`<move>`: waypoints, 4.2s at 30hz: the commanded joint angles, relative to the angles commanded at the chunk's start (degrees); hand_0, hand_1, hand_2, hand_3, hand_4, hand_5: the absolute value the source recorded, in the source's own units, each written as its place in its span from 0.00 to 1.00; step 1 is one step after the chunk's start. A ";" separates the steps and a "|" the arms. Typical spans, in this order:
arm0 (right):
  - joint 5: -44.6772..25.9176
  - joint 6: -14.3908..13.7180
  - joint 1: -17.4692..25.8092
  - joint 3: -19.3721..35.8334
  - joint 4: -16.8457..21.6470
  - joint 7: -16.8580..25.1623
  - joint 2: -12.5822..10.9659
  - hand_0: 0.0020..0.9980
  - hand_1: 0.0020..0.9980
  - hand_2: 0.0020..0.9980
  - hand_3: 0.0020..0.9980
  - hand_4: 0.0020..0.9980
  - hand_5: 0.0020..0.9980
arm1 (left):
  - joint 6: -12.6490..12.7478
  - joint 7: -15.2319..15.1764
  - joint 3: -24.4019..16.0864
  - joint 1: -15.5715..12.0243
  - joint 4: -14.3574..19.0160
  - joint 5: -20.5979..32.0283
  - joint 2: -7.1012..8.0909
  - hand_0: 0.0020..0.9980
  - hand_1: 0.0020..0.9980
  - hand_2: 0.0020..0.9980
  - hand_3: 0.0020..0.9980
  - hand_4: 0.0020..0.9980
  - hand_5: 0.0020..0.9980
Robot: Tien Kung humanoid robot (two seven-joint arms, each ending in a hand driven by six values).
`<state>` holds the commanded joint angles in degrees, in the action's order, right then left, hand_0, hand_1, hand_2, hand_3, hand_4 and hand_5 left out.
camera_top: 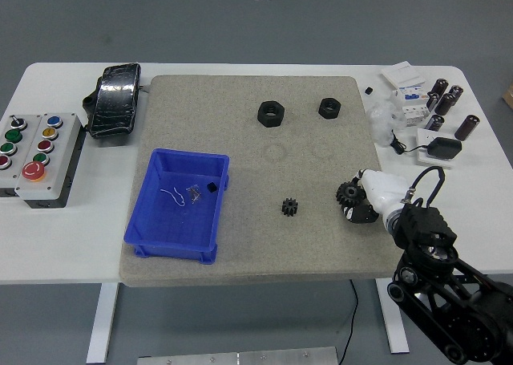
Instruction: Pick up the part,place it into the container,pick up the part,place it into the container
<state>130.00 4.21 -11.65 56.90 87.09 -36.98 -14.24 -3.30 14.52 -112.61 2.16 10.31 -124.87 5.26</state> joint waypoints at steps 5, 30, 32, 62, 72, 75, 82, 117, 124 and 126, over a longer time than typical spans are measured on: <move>0.00 -3.16 -1.73 -1.45 0.36 0.00 -0.39 0.20 0.39 0.33 0.47 0.43 0.12 | 0.00 0.07 0.08 0.02 0.00 0.10 -0.06 0.66 0.57 0.57 0.62 0.70 0.39; -17.50 -9.20 -27.85 -31.39 -4.27 16.14 7.28 0.70 0.77 0.75 0.67 0.38 0.09 | -0.09 0.85 -1.85 0.05 0.00 -2.18 0.21 0.66 0.57 0.57 0.62 0.70 0.40; -17.16 -8.76 -28.32 -32.30 -4.40 15.89 7.44 0.70 0.77 0.75 0.67 0.38 0.09 | -0.08 0.87 -1.98 0.05 0.00 -2.33 0.24 0.66 0.57 0.57 0.62 0.70 0.40; -14.72 -11.40 -24.83 -30.89 -4.25 14.76 7.93 0.67 0.86 0.87 0.86 1.00 0.54 | -0.23 0.92 -2.33 0.25 0.00 -3.17 0.17 0.66 0.57 0.57 0.62 0.70 0.37; -11.13 -12.72 -15.34 -17.96 0.24 8.78 -0.12 0.37 0.67 0.76 0.78 0.82 0.36 | -0.15 0.90 -2.78 0.05 0.00 -3.49 -0.02 0.66 0.57 0.57 0.62 0.70 0.37; -10.90 -11.52 -12.66 -17.44 0.40 7.47 -1.89 0.32 0.61 0.73 0.74 0.76 0.34 | -0.14 0.83 -2.75 0.08 0.00 -3.45 0.00 0.66 0.57 0.57 0.62 0.71 0.34; -11.97 -10.68 -10.06 -20.49 -2.37 7.47 -2.00 0.30 0.53 0.68 0.69 0.70 0.31 | -0.20 0.75 -2.81 0.10 0.00 -3.66 -0.02 0.66 0.57 0.57 0.62 0.71 0.33; -19.62 -18.01 -21.36 -28.67 0.54 15.11 0.94 0.48 0.62 0.57 0.60 0.47 0.01 | -0.26 0.73 -2.51 -0.01 0.00 -3.05 -0.05 0.66 0.57 0.57 0.62 0.71 0.33; -24.06 -13.94 -26.17 -32.98 -2.40 19.99 4.87 0.69 0.80 0.77 0.75 0.48 0.19 | -0.24 0.84 -2.30 -0.18 0.00 -2.83 0.00 0.66 0.57 0.57 0.62 0.71 0.34; -23.69 -13.11 -26.79 -33.42 -2.94 20.28 5.15 0.69 0.80 0.77 0.75 0.48 0.19 | -0.22 0.98 -2.72 -0.36 0.00 -3.28 0.00 0.66 0.57 0.57 0.62 0.71 0.34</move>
<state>106.31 -8.91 -38.44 23.47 84.15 -16.70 -9.09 -3.52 15.50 -115.33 1.80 10.31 -128.14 5.27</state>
